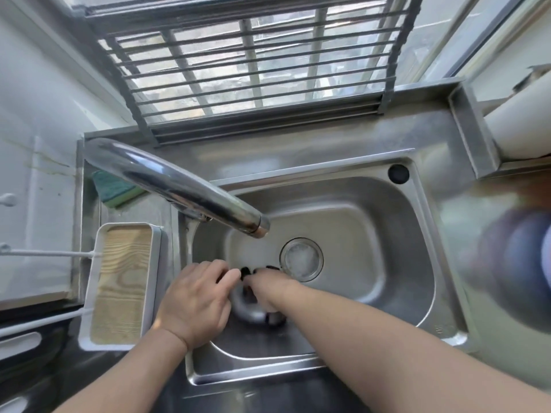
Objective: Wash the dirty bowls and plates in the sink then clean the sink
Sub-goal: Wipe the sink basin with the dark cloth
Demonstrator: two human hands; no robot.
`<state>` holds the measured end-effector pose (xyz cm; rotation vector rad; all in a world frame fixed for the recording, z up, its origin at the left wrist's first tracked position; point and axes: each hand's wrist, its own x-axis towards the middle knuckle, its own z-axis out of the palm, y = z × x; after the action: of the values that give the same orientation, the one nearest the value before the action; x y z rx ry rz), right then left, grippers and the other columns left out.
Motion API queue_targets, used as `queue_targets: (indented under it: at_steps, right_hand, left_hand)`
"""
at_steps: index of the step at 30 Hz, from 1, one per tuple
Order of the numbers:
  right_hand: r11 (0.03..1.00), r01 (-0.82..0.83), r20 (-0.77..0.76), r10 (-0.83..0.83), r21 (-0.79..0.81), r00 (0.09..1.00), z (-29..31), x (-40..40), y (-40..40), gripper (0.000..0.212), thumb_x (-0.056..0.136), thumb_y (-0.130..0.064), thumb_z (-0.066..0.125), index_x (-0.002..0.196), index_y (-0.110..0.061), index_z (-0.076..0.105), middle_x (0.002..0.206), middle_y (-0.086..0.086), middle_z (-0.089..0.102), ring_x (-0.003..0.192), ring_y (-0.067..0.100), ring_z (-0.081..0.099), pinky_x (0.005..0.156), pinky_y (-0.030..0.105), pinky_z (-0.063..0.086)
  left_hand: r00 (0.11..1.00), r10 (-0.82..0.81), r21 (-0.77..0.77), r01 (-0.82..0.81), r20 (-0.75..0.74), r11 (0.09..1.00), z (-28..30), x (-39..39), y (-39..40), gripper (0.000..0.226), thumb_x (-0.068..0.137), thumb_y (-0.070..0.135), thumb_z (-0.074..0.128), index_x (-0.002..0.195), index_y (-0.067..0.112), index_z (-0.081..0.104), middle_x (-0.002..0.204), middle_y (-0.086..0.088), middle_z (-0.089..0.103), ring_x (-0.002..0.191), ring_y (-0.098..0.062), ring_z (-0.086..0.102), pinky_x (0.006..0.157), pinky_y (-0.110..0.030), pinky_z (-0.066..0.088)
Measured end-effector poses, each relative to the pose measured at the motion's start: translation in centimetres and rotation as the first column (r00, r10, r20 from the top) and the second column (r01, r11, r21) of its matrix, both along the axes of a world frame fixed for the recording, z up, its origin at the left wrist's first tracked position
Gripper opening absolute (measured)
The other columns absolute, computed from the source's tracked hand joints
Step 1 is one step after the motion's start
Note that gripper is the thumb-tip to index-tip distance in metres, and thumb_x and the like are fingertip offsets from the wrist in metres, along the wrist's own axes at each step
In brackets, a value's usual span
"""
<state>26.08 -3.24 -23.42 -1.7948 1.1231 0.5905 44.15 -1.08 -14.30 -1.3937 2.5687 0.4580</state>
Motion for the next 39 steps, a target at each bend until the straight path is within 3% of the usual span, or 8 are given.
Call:
queue_targets:
  at_steps: [9,12,17,21,27,31,35,39]
  right_hand:
    - [0.979,0.038,-0.347,0.034,0.198,0.937,1.1,-16.1,1.5,0.036,0.089,-0.006,0.066,0.119,-0.025,0.072,0.122,0.003,0.072,0.112,0.032,0.068,0.092,0.029,0.054]
    - [0.994,0.108,-0.445,-0.086,0.025,0.891,0.3,-18.0,-1.2,0.024,0.091,-0.005,0.066,0.112,-0.013,0.072,0.11,0.009,0.071,0.106,0.037,0.068,0.094,0.04,0.059]
    - [0.905,0.319,-0.328,-0.404,-0.283,0.854,0.2,-14.6,-7.0,0.042,0.106,-0.02,0.043,0.147,-0.015,0.047,0.154,0.015,0.034,0.145,0.047,0.029,0.114,0.061,0.038]
    - [0.946,0.17,-0.178,-0.224,-0.275,0.958,0.3,-6.2,-7.5,0.051,0.104,-0.016,0.046,0.154,-0.022,0.039,0.157,0.01,0.028,0.15,0.048,0.018,0.113,0.069,0.029]
    - [0.918,-0.187,0.09,0.231,-0.351,0.969,3.7,-1.9,-6.9,0.055,0.113,-0.028,0.041,0.164,-0.012,0.025,0.172,0.006,0.021,0.159,0.028,0.011,0.124,0.039,0.0]
    - [0.905,-0.278,-0.112,0.256,-0.321,0.96,-2.8,-8.8,-7.7,0.061,0.106,-0.034,0.04,0.159,-0.052,0.017,0.172,-0.018,0.008,0.16,0.031,0.007,0.126,0.053,0.006]
    - [0.954,-0.05,-0.407,-0.077,-0.294,0.91,-1.7,-19.0,-4.9,0.065,0.11,-0.026,0.022,0.166,-0.032,-0.01,0.174,-0.002,-0.012,0.16,0.039,0.0,0.128,0.052,0.005]
    - [0.988,-0.007,-0.658,-0.096,-0.151,0.747,-0.7,-19.3,-1.3,0.065,0.109,-0.021,0.024,0.166,-0.012,-0.006,0.174,0.011,-0.009,0.159,0.04,-0.005,0.126,0.056,0.004]
  left_hand:
    - [1.0,-0.003,0.003,0.003,0.004,1.0,0.4,0.0,-0.2,0.036,0.074,0.027,0.052,0.104,0.016,0.07,0.094,-0.005,0.06,0.071,-0.031,0.056,0.066,-0.041,0.048]
    - [1.0,-0.003,-0.009,0.003,-0.005,1.0,0.4,0.0,-0.2,0.037,0.074,0.026,0.051,0.104,0.016,0.07,0.093,-0.005,0.061,0.07,-0.031,0.056,0.066,-0.041,0.048]
    - [1.0,-0.009,-0.009,0.009,0.0,1.0,0.2,0.0,-0.1,0.037,0.074,0.025,0.053,0.106,0.016,0.07,0.095,-0.005,0.061,0.072,-0.031,0.056,0.067,-0.041,0.047]
    - [1.0,0.001,-0.006,-0.001,-0.013,1.0,0.1,0.0,-0.1,0.036,0.073,0.025,0.057,0.105,0.016,0.07,0.096,-0.005,0.061,0.073,-0.032,0.056,0.068,-0.042,0.046]
    - [1.0,0.004,-0.004,-0.004,0.004,1.0,-0.1,0.0,-0.1,0.037,0.07,0.026,0.06,0.105,0.017,0.069,0.095,-0.004,0.059,0.075,-0.032,0.056,0.069,-0.042,0.045]
    - [1.0,-0.012,-0.008,0.013,0.024,1.0,-0.2,0.1,-0.2,0.037,0.072,0.027,0.057,0.106,0.018,0.069,0.096,-0.005,0.061,0.074,-0.032,0.057,0.068,-0.042,0.045]
    - [1.0,-0.016,-0.015,0.017,0.018,1.0,0.1,0.1,-0.2,0.037,0.073,0.027,0.054,0.105,0.017,0.07,0.095,-0.005,0.062,0.071,-0.033,0.058,0.067,-0.043,0.047]
    - [1.0,-0.02,-0.019,0.021,0.022,1.0,0.5,-0.1,-0.1,0.038,0.073,0.027,0.052,0.104,0.017,0.072,0.093,-0.005,0.062,0.069,-0.032,0.058,0.065,-0.041,0.049]
